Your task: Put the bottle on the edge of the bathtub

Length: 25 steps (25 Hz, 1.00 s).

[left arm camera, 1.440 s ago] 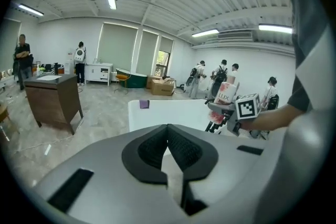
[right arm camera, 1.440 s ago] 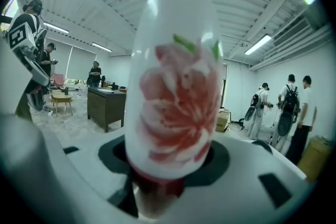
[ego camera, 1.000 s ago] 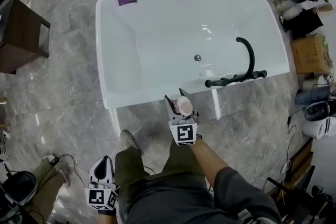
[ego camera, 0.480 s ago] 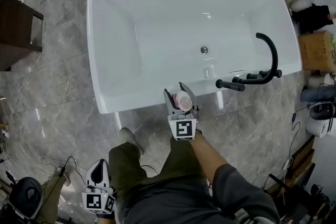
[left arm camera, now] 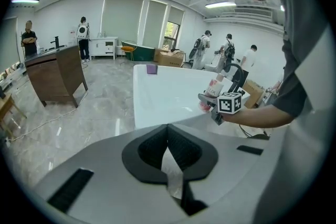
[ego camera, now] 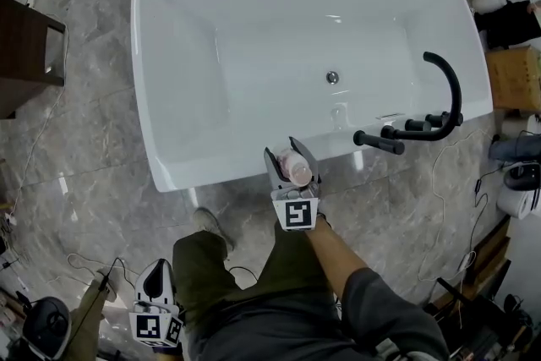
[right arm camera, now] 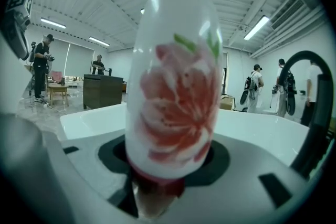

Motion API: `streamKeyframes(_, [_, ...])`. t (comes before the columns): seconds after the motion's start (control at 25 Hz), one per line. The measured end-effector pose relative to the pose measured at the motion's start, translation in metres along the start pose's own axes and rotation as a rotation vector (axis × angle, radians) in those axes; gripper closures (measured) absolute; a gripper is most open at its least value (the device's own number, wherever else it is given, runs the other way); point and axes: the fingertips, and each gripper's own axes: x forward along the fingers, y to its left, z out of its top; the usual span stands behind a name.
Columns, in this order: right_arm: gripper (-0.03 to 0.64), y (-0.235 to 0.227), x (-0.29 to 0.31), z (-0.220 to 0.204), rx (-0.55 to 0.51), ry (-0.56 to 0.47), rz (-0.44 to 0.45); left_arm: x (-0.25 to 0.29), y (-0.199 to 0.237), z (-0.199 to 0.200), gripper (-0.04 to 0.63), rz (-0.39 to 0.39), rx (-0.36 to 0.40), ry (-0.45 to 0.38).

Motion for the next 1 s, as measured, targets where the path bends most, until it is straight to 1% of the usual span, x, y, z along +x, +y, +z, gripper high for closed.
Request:
streamKeyframes(0.08, [0.388, 0.0, 0.0, 0.0, 0.011, -0.023, 0.0, 0.003, 0.002, -0.005, 0.595, -0.001, 0.003, 0.003])
streamKeyframes(0.28, [0.386, 0.001, -0.001, -0.004, 0.015, -0.036, 0.004, 0.011, -0.003, -0.01, 0.595, -0.005, 0.002, 0.009])
streamKeyframes(0.4, [0.383, 0.002, -0.001, -0.005, 0.006, -0.026, 0.012, 0.013, -0.007, -0.011, 0.595, -0.014, 0.015, 0.008])
streamKeyframes(0.52, [0.381, 0.004, 0.0, -0.007, -0.012, -0.019, 0.03, 0.013, -0.008, -0.011, 0.595, -0.011, 0.01, 0.005])
streamKeyframes(0.72, [0.348, 0.002, -0.005, -0.01, 0.006, 0.016, 0.051, 0.005, -0.013, -0.003, 0.595, -0.002, -0.009, -0.005])
streamKeyframes(1.0, [0.344, 0.003, -0.034, 0.003, 0.035, 0.093, 0.108, -0.02, -0.022, 0.017, 0.595, -0.001, -0.024, -0.032])
